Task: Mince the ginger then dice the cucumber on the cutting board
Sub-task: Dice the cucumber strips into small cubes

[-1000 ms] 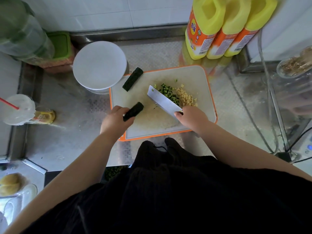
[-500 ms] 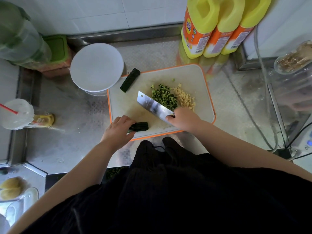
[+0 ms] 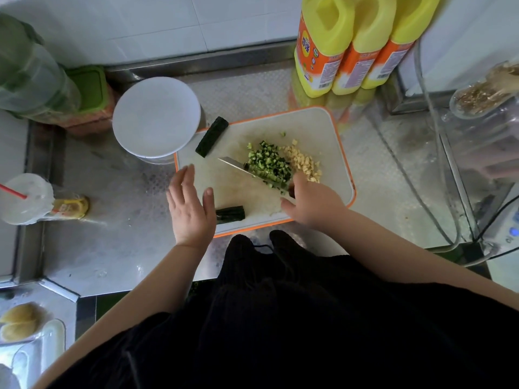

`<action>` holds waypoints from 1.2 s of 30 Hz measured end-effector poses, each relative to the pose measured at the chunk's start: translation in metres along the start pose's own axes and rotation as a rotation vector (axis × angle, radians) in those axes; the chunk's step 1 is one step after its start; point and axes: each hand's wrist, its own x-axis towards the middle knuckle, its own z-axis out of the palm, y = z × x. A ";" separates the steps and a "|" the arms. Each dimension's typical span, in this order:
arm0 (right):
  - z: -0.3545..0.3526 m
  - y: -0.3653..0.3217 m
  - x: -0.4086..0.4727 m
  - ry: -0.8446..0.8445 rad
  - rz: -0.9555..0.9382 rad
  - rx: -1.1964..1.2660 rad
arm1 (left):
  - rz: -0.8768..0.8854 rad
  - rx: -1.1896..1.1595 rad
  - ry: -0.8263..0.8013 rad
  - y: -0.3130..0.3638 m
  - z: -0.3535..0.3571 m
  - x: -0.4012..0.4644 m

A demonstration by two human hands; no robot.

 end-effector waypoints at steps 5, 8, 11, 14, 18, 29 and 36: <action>0.012 0.004 -0.020 0.073 -0.099 0.070 | 0.315 0.114 -0.171 0.026 0.010 0.010; 0.017 0.004 -0.019 0.068 -0.115 0.066 | 0.499 0.255 -0.499 0.050 0.023 0.012; 0.020 0.003 -0.016 0.071 -0.137 0.049 | 0.548 0.358 -0.691 0.068 0.035 0.020; 0.021 0.004 -0.016 0.089 -0.151 0.029 | 0.533 0.437 -0.771 0.072 0.043 0.028; 0.018 0.008 -0.019 0.106 -0.130 -0.009 | 0.447 0.435 -0.815 0.075 0.046 0.036; 0.018 0.028 -0.031 0.303 -0.153 -0.032 | 0.264 0.456 -0.854 0.069 0.052 0.047; 0.024 0.037 -0.032 0.432 -0.196 -0.052 | 0.218 0.442 -0.863 0.064 0.049 0.053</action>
